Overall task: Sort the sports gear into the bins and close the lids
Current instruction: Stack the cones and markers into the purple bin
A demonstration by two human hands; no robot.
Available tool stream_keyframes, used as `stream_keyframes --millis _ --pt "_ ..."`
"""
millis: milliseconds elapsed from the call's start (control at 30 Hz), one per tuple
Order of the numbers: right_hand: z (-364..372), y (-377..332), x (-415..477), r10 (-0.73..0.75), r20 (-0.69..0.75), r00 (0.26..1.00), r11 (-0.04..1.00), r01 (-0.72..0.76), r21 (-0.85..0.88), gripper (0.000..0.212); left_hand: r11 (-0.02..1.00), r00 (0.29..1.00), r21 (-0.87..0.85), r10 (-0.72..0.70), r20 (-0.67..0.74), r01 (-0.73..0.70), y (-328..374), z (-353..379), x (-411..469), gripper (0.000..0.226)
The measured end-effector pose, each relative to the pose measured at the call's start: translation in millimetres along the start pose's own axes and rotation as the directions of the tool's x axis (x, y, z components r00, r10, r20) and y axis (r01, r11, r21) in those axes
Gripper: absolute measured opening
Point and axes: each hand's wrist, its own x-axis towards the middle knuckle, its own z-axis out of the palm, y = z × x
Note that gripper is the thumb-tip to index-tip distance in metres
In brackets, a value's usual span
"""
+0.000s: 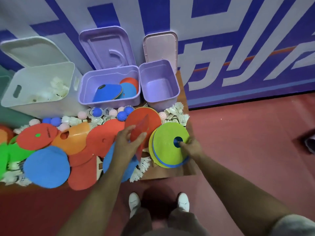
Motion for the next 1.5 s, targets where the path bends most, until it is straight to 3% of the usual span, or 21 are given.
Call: stream_keyframes --millis 267,367,467,533,633,700,800,900,1067,1200,1267,1333,1500 --pt "3.7 -2.9 13.4 0.003 0.094 0.996 0.993 -0.015 0.118 0.065 0.998 0.996 -0.023 -0.063 -0.069 0.061 -9.9 4.1 -8.0 0.063" --pt "6.0 -1.9 14.1 0.007 0.074 0.997 0.987 -0.019 0.16 0.077 0.997 0.994 -0.004 -0.077 -0.079 0.077 -16.1 4.6 -10.7 0.066" --pt "14.8 14.9 21.9 0.003 0.123 0.992 0.973 -0.032 0.23 0.104 0.99 0.988 0.037 -0.131 -0.079 0.134 -20.0 5.2 -14.0 0.059" --pt "22.7 30.4 28.6 -0.022 0.181 0.983 0.959 -0.03 0.282 0.107 0.988 0.987 0.042 -0.146 -0.062 0.149 -22.3 5.9 -17.6 0.054" --pt "28.1 45.8 33.4 -0.052 0.185 0.981 0.928 -0.02 0.371 0.103 0.989 0.989 0.032 -0.141 -0.048 0.143 -20.7 6.7 -22.6 0.071" --pt "23.0 37.7 19.5 -0.079 0.162 0.984 0.906 0.003 0.423 0.096 0.991 0.989 -0.004 -0.131 -0.067 0.131 -17.5 7.1 -24.3 0.073" --pt "13.5 22.5 -3.9 -0.123 0.164 0.979 0.847 0.017 0.531 0.07 0.998 0.99 -0.04 -0.058 -0.126 0.054 -4.4 5.4 -27.4 0.053" --pt "3.8 10.8 -18.0 -0.061 0.087 0.994 0.814 0.0 0.581 0.048 0.995 0.988 -0.069 0.058 -0.14 -0.068 7.9 5.9 -34.2 0.051" --pt "-4.9 -4.5 -35.2 -0.085 -0.001 0.996 0.825 0.07 0.561 0.033 0.988 0.988 0.016 0.153 -0.018 -0.152 8.2 28.0 -43.6 0.066" --pt "-5.0 -14.3 -50.4 -0.113 -0.063 0.992 0.806 0.129 0.578 0.014 0.975 0.989 0.186 0.1 0.11 -0.12 1.9 54.8 -42.8 0.082" --pt "-5.1 -20.0 -58.4 -0.109 0.012 0.994 0.7 0.069 0.711 0.006 0.966 0.988 0.232 0.088 0.13 -0.116 0.2 65.4 -40.8 0.084" --pt "-5.6 -25.7 -66.3 -0.166 0.153 0.974 0.577 -0.03 0.816 0.018 0.964 0.988 0.242 0.081 0.134 -0.112 0.8 71.1 -39.3 0.087" --pt "-5.9 -41.8 -82.8 -0.298 0.468 0.832 0.397 -0.338 0.853 0.046 0.973 0.991 0.229 0.009 0.132 -0.039 -4.7 72.4 -35.5 0.089"
